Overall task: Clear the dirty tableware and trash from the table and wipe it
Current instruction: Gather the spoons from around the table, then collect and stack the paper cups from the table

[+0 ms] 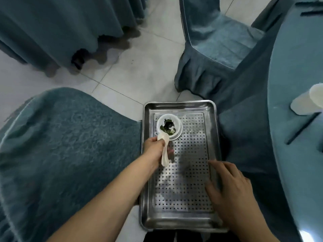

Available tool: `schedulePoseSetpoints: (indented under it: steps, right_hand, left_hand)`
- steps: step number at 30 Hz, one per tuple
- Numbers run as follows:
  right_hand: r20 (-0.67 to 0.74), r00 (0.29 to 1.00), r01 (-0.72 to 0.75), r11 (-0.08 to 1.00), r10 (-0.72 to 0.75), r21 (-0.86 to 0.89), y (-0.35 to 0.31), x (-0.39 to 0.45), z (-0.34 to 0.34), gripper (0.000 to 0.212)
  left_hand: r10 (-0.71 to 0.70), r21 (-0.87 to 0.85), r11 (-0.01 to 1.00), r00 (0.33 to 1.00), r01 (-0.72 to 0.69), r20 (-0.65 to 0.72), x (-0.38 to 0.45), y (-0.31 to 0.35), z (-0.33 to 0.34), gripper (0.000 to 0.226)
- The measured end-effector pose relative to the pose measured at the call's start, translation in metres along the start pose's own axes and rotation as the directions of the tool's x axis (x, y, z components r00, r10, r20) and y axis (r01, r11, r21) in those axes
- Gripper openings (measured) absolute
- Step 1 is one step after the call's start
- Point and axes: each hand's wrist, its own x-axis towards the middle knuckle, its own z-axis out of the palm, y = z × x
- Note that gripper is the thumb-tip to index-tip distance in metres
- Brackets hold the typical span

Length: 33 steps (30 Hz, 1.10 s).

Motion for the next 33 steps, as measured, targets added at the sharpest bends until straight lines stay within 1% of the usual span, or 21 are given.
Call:
schedulePoseSetpoints:
  steps: [2,4,5,7,9,11,13,16,17,19,20,22,24,25,28,31,33]
  right_hand:
    - [-0.003,1.0,0.002,1.0,-0.002,0.019,0.013,0.029,0.016,0.047]
    - [0.018,1.0,0.011,1.0,-0.012,0.01,0.024,0.051,0.029,0.047]
    - [0.023,1.0,0.02,1.0,-0.02,0.015,0.029,0.06,0.033,0.047]
    - [0.045,0.998,0.046,0.999,-0.047,0.012,0.036,0.075,0.041,0.047]
    - [0.08,0.996,0.049,0.999,-0.05,0.016,0.042,0.087,0.046,0.047]
    - [0.083,0.996,0.044,0.999,-0.046,0.029,0.045,0.094,0.05,0.046]
    - [0.067,0.997,0.041,0.998,-0.044,0.038,0.044,0.097,0.051,0.044]
    - [0.068,0.995,0.071,0.996,-0.074,0.049,0.04,0.103,0.05,0.045]
    - [0.079,0.993,0.079,0.995,-0.083,0.058,0.039,0.105,0.048,0.046]
    - [0.099,0.99,0.099,0.993,-0.104,0.06,0.034,0.107,0.045,0.046]
    - [0.095,0.99,0.1,0.993,-0.106,0.063,0.033,0.107,0.043,0.044]
    - [0.065,0.993,0.096,0.993,-0.101,0.07,0.029,0.106,0.037,0.041]
    - [0.041,0.993,0.108,0.994,-0.109,0.035,0.026,0.102,0.03,0.039]
    - [0.025,0.994,0.107,0.994,-0.107,0.013,0.024,0.101,0.026,0.04]
    - [-0.013,0.995,0.095,0.995,-0.096,-0.039,0.016,0.097,0.011,0.042]
    - [-0.089,0.992,0.087,0.996,-0.089,-0.027,0.011,0.088,-0.001,0.041]
    - [-0.128,0.988,0.08,0.996,-0.084,-0.034,0.009,0.081,-0.01,0.041]
  left_hand:
    - [0.084,0.116,0.99,0.995,-0.077,-0.054,0.047,0.001,0.018,0.023]
    - [0.201,0.33,0.931,0.973,-0.154,-0.113,0.087,0.003,0.029,0.026]
    - [0.254,0.44,0.881,0.958,-0.173,-0.132,0.103,0.006,0.034,0.027]
    - [0.354,0.578,0.79,0.923,-0.207,-0.154,0.13,0.01,0.041,0.03]
    - [0.434,0.657,0.713,0.89,-0.245,-0.139,0.146,0.013,0.048,0.028]
    - [0.497,0.769,0.584,0.863,-0.258,-0.088,0.156,0.01,0.054,0.022]
    - [0.538,0.835,0.495,0.839,-0.24,-0.078,0.161,0.008,0.06,0.017]
    - [0.549,0.906,0.374,0.834,-0.197,-0.046,0.166,0.007,0.063,0.011]
    - [0.546,0.922,0.341,0.837,-0.183,-0.036,0.167,0.008,0.063,0.011]
    - [0.575,0.943,0.269,0.818,-0.194,0.004,0.167,0.006,0.06,0.014]
    - [0.604,0.945,0.245,0.797,-0.217,0.026,0.166,0.005,0.058,0.016]
    - [0.622,0.93,0.239,0.78,-0.278,0.073,0.157,0.004,0.053,0.022]
    - [0.587,0.904,0.248,0.797,-0.348,0.146,0.137,0.001,0.045,0.029]
    - [0.572,0.895,0.232,0.797,-0.382,0.192,0.123,0.0,0.041,0.033]
    - [0.556,0.873,0.107,0.757,-0.476,0.345,0.077,-0.003,0.03,0.036]
    - [0.555,0.865,0.004,0.72,-0.503,0.416,0.034,-0.005,0.024,0.036]
    - [0.575,0.842,-0.046,0.675,-0.537,0.462,0.005,-0.003,0.024,0.037]
